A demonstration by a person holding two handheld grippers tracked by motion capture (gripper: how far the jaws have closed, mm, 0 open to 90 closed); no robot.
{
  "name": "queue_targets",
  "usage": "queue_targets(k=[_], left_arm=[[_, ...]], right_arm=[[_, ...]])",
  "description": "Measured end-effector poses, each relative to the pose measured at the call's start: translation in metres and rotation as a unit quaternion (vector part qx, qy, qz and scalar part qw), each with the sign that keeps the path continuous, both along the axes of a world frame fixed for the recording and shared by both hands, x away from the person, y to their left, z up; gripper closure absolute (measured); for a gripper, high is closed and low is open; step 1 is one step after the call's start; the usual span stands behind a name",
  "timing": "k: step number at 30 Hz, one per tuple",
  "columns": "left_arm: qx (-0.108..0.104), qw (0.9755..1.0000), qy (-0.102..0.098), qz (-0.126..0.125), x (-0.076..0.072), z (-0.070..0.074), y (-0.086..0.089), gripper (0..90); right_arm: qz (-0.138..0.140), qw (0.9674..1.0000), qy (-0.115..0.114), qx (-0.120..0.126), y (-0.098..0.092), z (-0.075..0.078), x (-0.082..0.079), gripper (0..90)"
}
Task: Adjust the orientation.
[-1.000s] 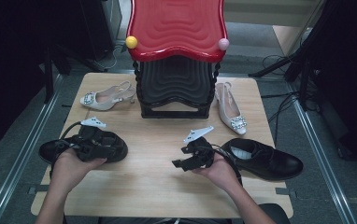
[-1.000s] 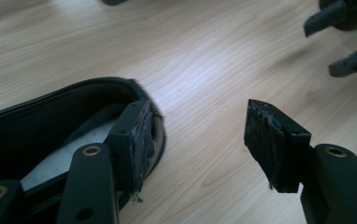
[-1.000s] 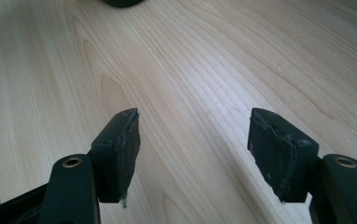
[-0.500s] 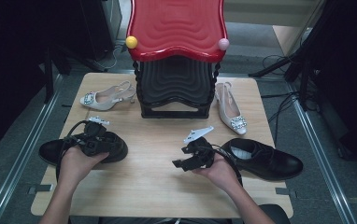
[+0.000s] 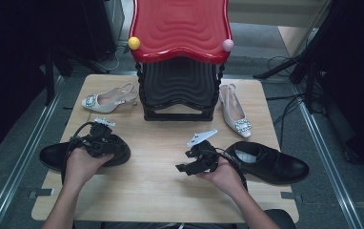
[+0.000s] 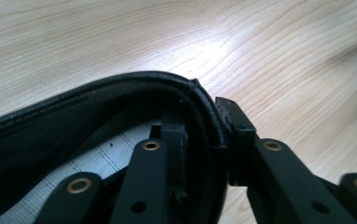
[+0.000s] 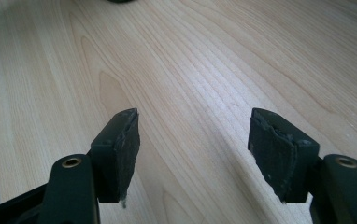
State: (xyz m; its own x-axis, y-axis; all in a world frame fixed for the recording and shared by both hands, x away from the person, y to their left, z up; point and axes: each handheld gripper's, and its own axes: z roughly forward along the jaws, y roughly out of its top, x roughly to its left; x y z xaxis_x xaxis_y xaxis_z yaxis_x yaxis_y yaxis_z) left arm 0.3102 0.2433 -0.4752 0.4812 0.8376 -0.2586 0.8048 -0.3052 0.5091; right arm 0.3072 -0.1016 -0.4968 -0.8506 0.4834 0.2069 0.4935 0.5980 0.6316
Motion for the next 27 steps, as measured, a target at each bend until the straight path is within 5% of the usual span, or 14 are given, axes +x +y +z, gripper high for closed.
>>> queue_targets(k=[6,12,22,27], left_arm=[[0.020,0.9997,-0.016,0.006,-0.009,0.014,-0.003,79.0],[-0.001,0.9998,-0.018,0.005,-0.020,0.028,-0.007,80.7],[-0.017,0.9995,-0.011,-0.025,-0.020,0.061,-0.043,80.6],[-0.008,0.9987,-0.006,-0.050,-0.015,0.070,-0.068,80.6]], right_arm=[[-0.006,1.0000,0.000,0.005,-0.004,0.001,0.001,35.0],[-0.007,1.0000,-0.002,0.005,-0.005,0.002,0.001,35.0],[-0.019,0.9996,0.001,0.020,-0.011,0.006,0.004,35.5],[-0.024,0.9993,-0.002,0.029,-0.017,0.009,0.004,36.0]])
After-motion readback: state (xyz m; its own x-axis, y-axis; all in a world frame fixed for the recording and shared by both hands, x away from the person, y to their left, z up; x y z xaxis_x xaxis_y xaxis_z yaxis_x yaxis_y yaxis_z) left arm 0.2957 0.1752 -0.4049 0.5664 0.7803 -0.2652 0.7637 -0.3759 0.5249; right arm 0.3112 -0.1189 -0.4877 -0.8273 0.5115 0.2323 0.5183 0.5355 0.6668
